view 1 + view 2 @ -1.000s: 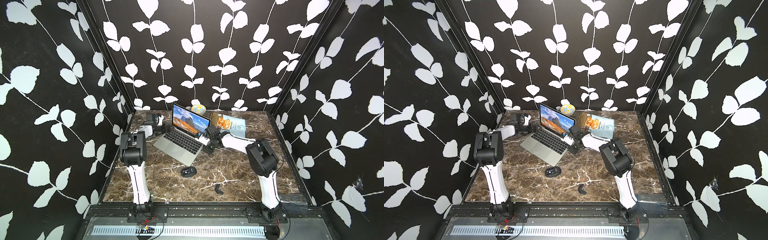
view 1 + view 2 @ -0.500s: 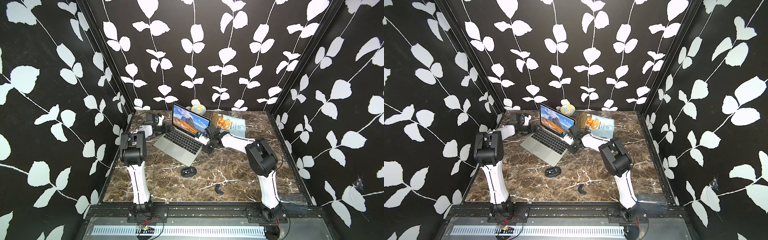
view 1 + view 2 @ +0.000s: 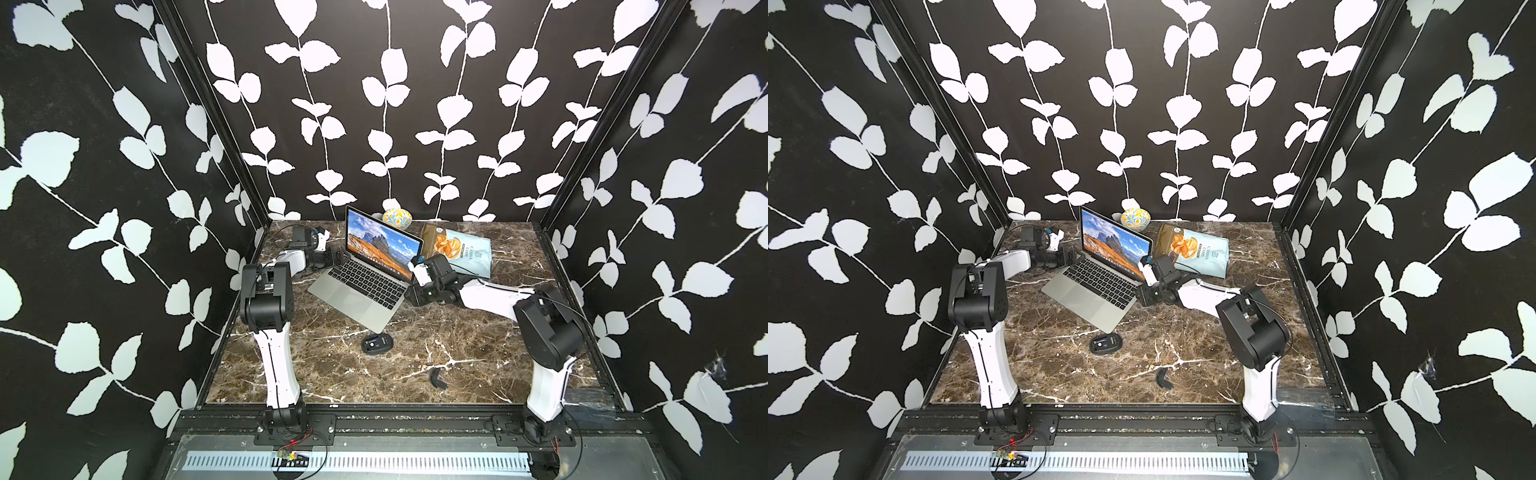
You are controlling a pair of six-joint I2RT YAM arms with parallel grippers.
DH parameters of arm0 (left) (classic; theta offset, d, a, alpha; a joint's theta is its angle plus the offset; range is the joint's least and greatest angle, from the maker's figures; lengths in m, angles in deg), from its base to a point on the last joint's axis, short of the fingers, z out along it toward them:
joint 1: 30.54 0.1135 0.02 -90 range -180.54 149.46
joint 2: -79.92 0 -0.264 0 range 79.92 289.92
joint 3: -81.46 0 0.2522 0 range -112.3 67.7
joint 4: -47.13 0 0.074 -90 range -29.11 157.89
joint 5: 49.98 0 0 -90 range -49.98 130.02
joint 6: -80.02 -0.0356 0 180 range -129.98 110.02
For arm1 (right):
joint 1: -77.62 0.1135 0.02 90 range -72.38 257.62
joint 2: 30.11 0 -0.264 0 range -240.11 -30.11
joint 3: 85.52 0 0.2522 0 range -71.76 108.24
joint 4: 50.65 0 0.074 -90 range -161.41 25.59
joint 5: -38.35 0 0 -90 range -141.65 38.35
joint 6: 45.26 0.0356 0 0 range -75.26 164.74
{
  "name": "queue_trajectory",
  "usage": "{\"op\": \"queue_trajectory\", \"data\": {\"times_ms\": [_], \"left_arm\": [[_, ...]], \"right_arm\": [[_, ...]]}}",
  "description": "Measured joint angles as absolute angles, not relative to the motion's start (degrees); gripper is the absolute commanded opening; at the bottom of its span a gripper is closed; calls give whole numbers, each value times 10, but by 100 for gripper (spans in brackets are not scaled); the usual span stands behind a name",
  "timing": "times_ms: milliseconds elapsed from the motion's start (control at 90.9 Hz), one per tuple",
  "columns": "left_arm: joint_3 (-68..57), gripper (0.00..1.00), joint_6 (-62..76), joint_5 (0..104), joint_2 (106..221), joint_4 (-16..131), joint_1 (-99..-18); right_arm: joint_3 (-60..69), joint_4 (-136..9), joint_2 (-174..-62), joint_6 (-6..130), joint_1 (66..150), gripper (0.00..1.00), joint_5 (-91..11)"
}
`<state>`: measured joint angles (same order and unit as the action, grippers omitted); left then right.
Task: Insert the wireless mouse receiver into the laptop
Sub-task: Insert the USB plug into the USB port.
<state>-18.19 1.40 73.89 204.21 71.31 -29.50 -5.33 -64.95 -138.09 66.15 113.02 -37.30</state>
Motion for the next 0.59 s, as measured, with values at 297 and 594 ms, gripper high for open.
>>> {"op": "queue_trajectory", "data": {"times_ms": [297,594], "left_arm": [[-182,95,15,739,2042,713,-295],[-182,95,15,739,2042,713,-295]], "right_arm": [[-72,-601,-1414,842,1147,45,-378],[-47,-580,-1447,869,1148,42,-379]]}}
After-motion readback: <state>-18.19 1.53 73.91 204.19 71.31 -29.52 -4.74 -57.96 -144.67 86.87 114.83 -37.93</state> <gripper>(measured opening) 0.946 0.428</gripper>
